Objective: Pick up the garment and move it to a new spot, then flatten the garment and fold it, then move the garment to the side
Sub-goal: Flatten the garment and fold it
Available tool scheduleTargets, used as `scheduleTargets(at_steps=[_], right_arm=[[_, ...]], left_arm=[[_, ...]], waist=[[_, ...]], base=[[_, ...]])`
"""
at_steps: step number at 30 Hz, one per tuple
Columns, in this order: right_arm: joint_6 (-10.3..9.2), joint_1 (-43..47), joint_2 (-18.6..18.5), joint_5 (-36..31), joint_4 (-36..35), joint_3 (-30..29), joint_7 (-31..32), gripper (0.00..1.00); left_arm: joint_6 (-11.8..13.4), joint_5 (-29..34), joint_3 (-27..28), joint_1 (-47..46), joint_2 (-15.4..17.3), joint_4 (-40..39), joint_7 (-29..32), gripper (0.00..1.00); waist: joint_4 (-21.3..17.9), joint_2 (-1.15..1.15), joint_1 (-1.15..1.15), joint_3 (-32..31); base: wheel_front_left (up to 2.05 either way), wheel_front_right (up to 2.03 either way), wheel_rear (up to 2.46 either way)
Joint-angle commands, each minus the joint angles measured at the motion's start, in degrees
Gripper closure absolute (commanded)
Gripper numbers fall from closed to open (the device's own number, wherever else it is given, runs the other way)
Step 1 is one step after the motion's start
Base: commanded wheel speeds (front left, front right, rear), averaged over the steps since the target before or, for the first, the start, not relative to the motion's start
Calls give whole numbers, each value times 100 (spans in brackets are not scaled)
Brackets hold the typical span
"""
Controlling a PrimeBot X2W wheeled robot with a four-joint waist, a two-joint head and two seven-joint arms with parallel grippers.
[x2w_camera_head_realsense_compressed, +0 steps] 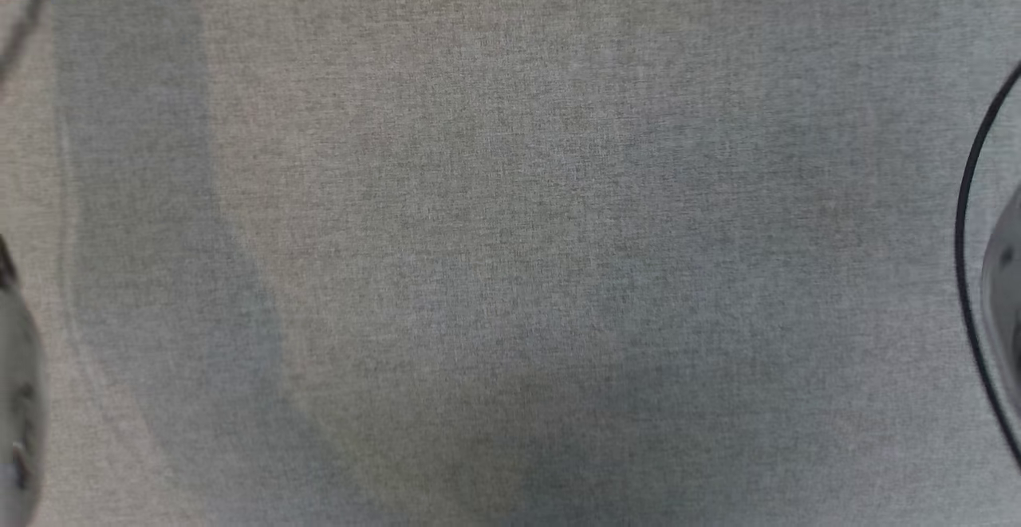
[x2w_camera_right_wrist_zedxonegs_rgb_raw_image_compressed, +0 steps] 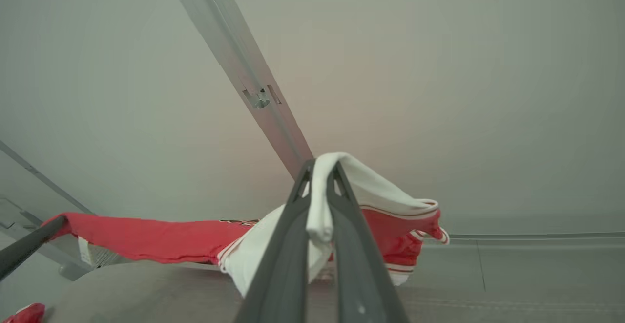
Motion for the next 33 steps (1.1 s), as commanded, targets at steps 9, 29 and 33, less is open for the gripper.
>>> scheduleTargets(at_steps=[9, 29, 33], right_arm=[[3, 3984, -547, 1398, -2125, -221, -365, 100], [2, 10115, 33, 737, -3751, -849, -462, 100], [3, 9741, -100, 621, -3723, -759, -533, 100]], left_arm=[[-70, -979, -459, 3177, 302, -1463, -70, 100], [1264, -1031, -990, 9763, 555, -5112, -304, 100], [1313, -1073, -1072, 9720, 607, -5440, -99, 100]], waist=[[-235, 0, -2, -1671], [-517, 0, -2, -3360], [-480, 0, -2, -3131]], base=[[0, 0, 0], [0, 0, 0], [0, 0, 0]])
